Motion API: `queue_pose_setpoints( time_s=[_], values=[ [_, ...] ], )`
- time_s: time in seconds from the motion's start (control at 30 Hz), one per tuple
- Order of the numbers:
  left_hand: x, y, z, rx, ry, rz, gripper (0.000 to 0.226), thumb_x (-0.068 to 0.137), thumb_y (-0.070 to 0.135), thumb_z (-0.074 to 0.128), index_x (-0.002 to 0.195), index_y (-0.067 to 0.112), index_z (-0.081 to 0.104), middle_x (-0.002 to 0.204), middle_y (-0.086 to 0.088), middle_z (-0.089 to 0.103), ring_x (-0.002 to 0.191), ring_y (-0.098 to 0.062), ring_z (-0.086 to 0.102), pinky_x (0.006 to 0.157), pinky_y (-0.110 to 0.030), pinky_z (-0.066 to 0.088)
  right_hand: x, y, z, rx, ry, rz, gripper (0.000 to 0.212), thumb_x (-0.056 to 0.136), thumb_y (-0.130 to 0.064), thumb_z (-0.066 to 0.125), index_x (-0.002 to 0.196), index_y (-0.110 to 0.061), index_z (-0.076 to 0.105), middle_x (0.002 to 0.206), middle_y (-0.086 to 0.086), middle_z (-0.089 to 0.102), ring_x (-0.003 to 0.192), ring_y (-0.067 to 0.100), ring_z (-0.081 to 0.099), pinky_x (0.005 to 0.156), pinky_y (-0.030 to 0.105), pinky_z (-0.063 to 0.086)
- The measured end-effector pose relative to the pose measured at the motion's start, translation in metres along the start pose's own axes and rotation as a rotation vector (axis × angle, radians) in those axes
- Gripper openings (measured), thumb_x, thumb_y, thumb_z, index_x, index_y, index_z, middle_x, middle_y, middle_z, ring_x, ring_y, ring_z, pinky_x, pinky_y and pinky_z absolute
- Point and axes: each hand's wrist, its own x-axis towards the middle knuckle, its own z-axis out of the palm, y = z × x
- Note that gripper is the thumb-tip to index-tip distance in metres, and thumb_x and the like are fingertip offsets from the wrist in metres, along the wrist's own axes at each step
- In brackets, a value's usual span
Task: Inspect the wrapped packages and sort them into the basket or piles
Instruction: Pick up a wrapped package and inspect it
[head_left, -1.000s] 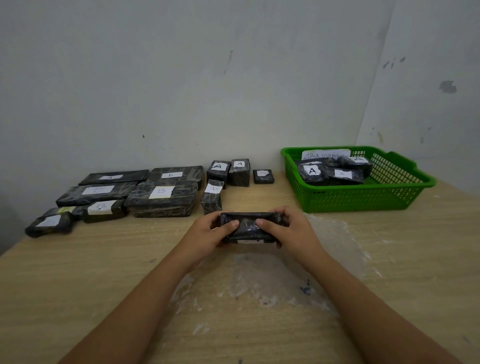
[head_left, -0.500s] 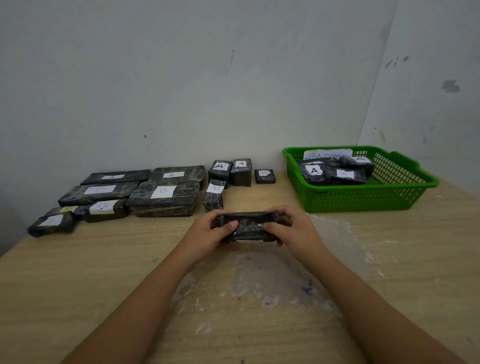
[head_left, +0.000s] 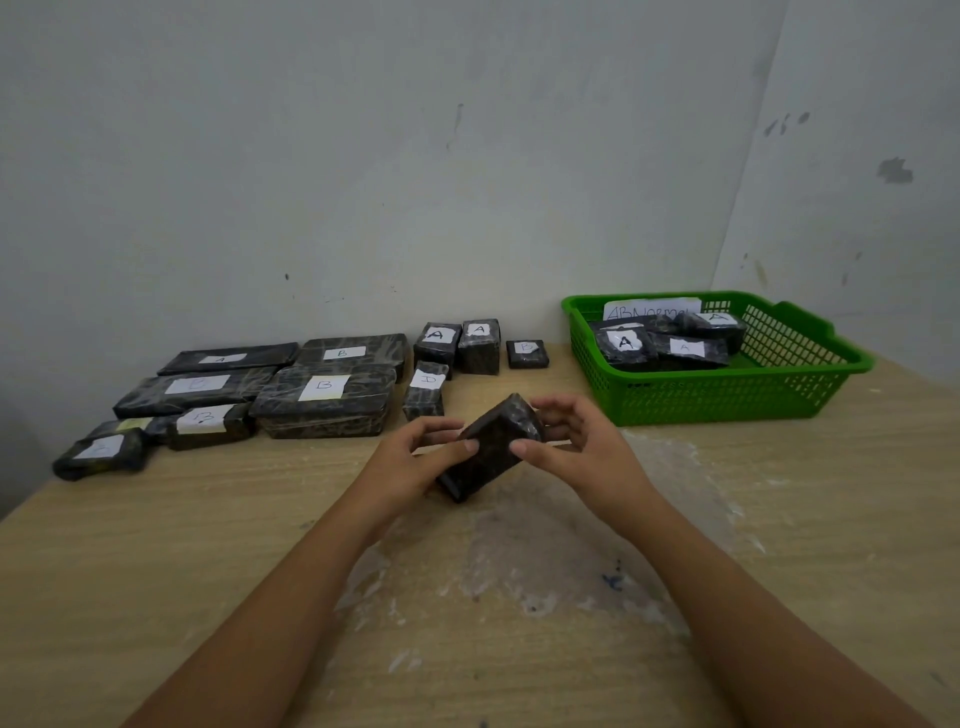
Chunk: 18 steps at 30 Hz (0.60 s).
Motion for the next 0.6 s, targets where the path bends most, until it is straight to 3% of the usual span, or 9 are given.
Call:
queue_pose_setpoints(
  time_s=[0.13, 0.23, 0.33, 0.5, 0.6],
  values=[
    [-0.007, 0.009, 0.005, 0.000, -0.067, 0.017, 0.056, 0.071, 0.058, 0.072, 0.121, 0.032, 0.068, 0.125, 0.003, 0.067, 0.110, -0.012, 0.068, 0.080, -0.026, 0.059, -0.001, 0.000, -0.002, 0.008, -0.023, -0.059, 0.048, 0.074, -0.009, 0.090, 0.113, -0.021, 0.066, 0.112, 0.002, 0.072, 0.103, 0.020, 0.070, 0.086, 0.038, 0.060],
    [-0.010, 0.012, 0.007, -0.040, -0.068, 0.020, 0.058, 0.073, 0.067, 0.066, 0.119, 0.033, 0.068, 0.124, -0.002, 0.069, 0.111, -0.016, 0.069, 0.084, -0.032, 0.061, -0.002, -0.002, -0.002, 0.042, -0.063, -0.095, 0.048, 0.073, -0.015, 0.091, 0.114, -0.025, 0.070, 0.116, 0.003, 0.072, 0.109, 0.025, 0.069, 0.091, 0.046, 0.060],
    [-0.010, 0.012, 0.009, -0.031, -0.058, 0.028, 0.050, 0.075, 0.077, 0.068, 0.112, 0.044, 0.070, 0.123, 0.001, 0.069, 0.111, -0.016, 0.068, 0.092, -0.038, 0.059, -0.005, -0.005, 0.001, 0.069, -0.108, -0.104, 0.045, 0.075, -0.024, 0.090, 0.116, -0.029, 0.073, 0.122, 0.002, 0.070, 0.115, 0.022, 0.068, 0.094, 0.045, 0.059],
    [-0.011, 0.011, 0.013, -0.058, -0.061, 0.033, 0.047, 0.067, 0.071, 0.074, 0.100, 0.038, 0.075, 0.118, -0.007, 0.071, 0.107, -0.020, 0.072, 0.097, -0.043, 0.057, -0.010, -0.006, 0.013, 0.113, -0.172, -0.095, 0.043, 0.087, -0.028, 0.072, 0.129, -0.026, 0.064, 0.130, 0.001, 0.066, 0.123, 0.015, 0.064, 0.095, 0.031, 0.056],
    [-0.010, 0.010, 0.015, -0.086, -0.007, 0.054, 0.026, 0.070, 0.058, 0.074, 0.084, 0.036, 0.072, 0.117, -0.012, 0.070, 0.100, -0.022, 0.073, 0.082, -0.037, 0.057, -0.013, -0.007, 0.017, 0.131, -0.154, 0.015, 0.048, 0.086, -0.040, 0.067, 0.132, -0.025, 0.060, 0.129, -0.003, 0.067, 0.122, 0.012, 0.064, 0.099, 0.032, 0.056]
  ],
)
